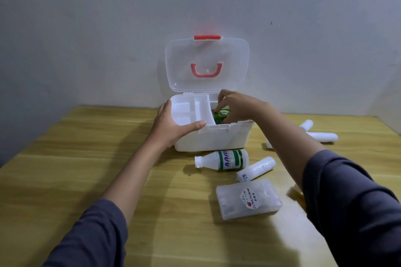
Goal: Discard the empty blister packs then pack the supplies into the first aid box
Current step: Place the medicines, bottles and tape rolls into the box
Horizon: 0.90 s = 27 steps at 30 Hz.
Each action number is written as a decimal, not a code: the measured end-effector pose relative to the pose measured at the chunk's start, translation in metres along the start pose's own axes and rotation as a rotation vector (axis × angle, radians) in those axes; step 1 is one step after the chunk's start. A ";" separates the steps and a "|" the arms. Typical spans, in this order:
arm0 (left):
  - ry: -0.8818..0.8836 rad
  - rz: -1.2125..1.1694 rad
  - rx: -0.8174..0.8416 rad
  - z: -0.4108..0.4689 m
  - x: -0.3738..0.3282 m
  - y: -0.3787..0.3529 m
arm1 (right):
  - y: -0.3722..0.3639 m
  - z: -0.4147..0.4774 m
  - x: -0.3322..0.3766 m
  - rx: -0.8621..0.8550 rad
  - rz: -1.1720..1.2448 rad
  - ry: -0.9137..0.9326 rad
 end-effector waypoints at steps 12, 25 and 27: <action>0.019 0.005 -0.006 0.001 -0.001 0.000 | -0.001 0.003 0.006 -0.017 -0.009 -0.016; 0.114 0.009 -0.024 -0.005 -0.014 -0.003 | 0.010 -0.125 0.036 -0.406 0.570 0.036; 0.111 0.032 -0.039 -0.006 -0.017 -0.003 | 0.000 -0.146 0.047 -0.425 0.617 0.073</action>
Point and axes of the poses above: each hand's wrist, its own z-axis towards the middle knuckle, its own y-axis out of the back of the hand, x = y × z, the point moved 2 cm from there along z, towards the middle knuckle, and after that the axes turned 8 degrees about x, right-handed, at the moved point
